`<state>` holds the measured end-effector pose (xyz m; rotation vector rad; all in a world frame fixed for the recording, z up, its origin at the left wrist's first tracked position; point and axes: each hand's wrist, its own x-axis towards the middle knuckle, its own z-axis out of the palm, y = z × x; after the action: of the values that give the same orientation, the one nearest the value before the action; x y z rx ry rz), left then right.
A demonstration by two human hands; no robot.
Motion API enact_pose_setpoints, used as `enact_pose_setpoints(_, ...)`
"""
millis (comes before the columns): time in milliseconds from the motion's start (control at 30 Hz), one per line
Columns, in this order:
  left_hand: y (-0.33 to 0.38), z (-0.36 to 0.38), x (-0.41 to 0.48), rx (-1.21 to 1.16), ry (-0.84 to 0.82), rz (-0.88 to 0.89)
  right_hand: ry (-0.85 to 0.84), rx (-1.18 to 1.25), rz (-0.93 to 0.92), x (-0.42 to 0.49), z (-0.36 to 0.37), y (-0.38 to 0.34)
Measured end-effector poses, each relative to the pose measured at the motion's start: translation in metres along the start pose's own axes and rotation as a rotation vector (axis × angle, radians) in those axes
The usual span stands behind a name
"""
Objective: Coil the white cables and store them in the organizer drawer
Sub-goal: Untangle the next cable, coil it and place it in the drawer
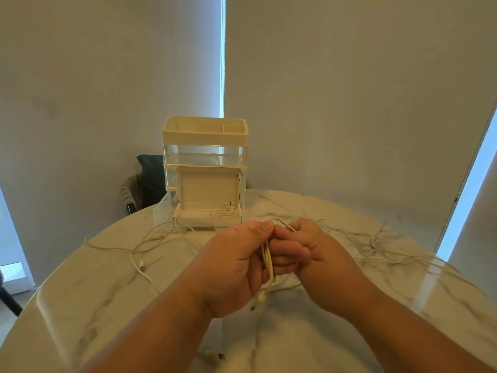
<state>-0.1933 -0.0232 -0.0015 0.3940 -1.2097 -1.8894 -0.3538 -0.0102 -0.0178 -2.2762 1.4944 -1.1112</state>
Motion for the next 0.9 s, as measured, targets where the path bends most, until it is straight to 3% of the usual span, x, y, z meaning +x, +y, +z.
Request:
enact_pose_setpoints(200,-0.003,0.002,0.006,0.035,0.164,0.026,0.049,0.176,0.058,-0.004,0.004,0.0)
enact_pose_setpoints(333,-0.002,0.001,0.008,-0.045,0.228,0.073,0.088,0.515,0.05,-0.013,0.008,-0.005)
enact_pose_setpoints(433,-0.002,0.002,0.006,-0.129,0.252,0.085,0.124,0.276,-0.06,-0.011,0.013,-0.003)
enact_pose_setpoints(567,0.001,0.002,0.004,-0.187,0.263,0.099,0.116,0.102,-0.005,-0.005,0.017,-0.003)
enact_pose_setpoints(800,-0.003,-0.003,0.006,-0.123,0.331,0.082,-0.009,0.0,-0.001,-0.005,0.009,0.004)
enact_pose_setpoints(900,0.001,-0.005,0.008,-0.174,0.311,0.081,0.042,0.128,0.056,-0.006,0.005,0.004)
